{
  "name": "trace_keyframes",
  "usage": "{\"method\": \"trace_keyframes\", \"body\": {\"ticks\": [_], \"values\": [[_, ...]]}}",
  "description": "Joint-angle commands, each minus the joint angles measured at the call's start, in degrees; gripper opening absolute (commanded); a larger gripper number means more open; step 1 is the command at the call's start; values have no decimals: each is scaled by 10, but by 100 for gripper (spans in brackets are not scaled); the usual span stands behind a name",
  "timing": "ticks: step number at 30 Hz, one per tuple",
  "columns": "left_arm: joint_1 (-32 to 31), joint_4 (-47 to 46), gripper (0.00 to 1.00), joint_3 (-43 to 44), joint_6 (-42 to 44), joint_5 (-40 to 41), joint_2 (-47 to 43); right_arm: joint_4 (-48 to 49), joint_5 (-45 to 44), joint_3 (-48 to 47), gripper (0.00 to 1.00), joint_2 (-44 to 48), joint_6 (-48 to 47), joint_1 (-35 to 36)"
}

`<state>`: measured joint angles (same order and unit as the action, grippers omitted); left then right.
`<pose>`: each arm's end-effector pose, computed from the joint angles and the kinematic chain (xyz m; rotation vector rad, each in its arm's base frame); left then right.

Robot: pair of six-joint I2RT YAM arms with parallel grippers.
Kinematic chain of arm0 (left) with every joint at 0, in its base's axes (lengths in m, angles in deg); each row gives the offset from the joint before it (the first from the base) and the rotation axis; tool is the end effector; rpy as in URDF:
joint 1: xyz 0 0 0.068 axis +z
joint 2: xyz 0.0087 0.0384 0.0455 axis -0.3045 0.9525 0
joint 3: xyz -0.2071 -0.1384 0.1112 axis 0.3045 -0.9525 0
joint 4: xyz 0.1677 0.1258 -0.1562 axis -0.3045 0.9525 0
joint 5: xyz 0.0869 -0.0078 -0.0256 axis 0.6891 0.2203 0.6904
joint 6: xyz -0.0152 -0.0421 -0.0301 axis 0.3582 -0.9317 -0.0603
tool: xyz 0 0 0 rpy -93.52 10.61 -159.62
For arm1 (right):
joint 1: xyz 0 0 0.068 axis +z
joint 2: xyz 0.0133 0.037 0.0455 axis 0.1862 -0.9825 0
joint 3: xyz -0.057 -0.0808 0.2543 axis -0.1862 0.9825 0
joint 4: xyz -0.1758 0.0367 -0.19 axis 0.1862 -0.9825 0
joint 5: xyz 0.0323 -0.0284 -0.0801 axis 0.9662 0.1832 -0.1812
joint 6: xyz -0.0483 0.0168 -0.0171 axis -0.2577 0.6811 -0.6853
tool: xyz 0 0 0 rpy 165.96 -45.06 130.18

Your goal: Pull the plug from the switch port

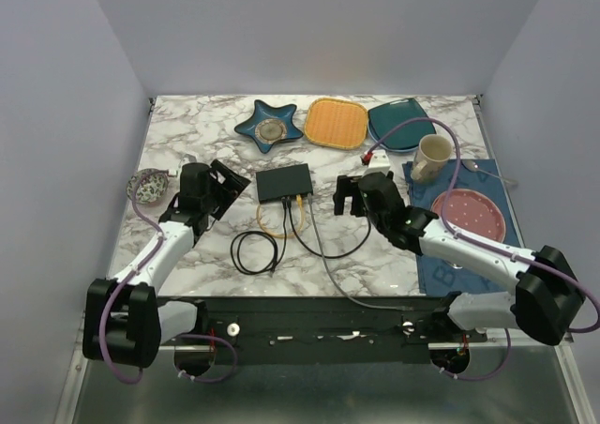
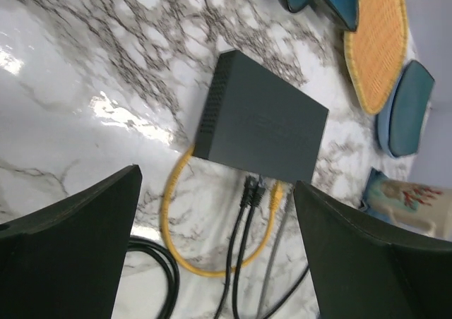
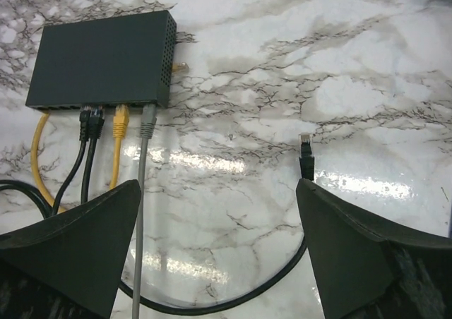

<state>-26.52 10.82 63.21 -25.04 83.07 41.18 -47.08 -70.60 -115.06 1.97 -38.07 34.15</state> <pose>0.2417 -0.0387 0.2212 -0.9286 2.0730 -0.6860 0.2065 0.1845 0.2499 -0.1198 2.0587 0.2899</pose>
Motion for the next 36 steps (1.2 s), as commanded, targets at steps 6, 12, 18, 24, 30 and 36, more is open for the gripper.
{"method": "trace_keyframes", "body": {"ticks": [6,12,18,24,30,36], "values": [[-12,-257,99,29,-53,-219,115,208,80,84,100,7,49,-28],[-47,-127,77,130,29,-189,199,148,300,17,97,-82,87,-122],[-71,-103,67,176,41,-169,281,268,453,17,84,-164,142,-143],[-69,-132,53,159,29,-173,308,410,577,10,78,-255,242,-169],[-69,-124,51,163,35,-167,320,503,605,5,66,-327,295,-183],[-67,-112,49,162,33,-161,337,440,580,-25,56,-344,261,-184]]}}
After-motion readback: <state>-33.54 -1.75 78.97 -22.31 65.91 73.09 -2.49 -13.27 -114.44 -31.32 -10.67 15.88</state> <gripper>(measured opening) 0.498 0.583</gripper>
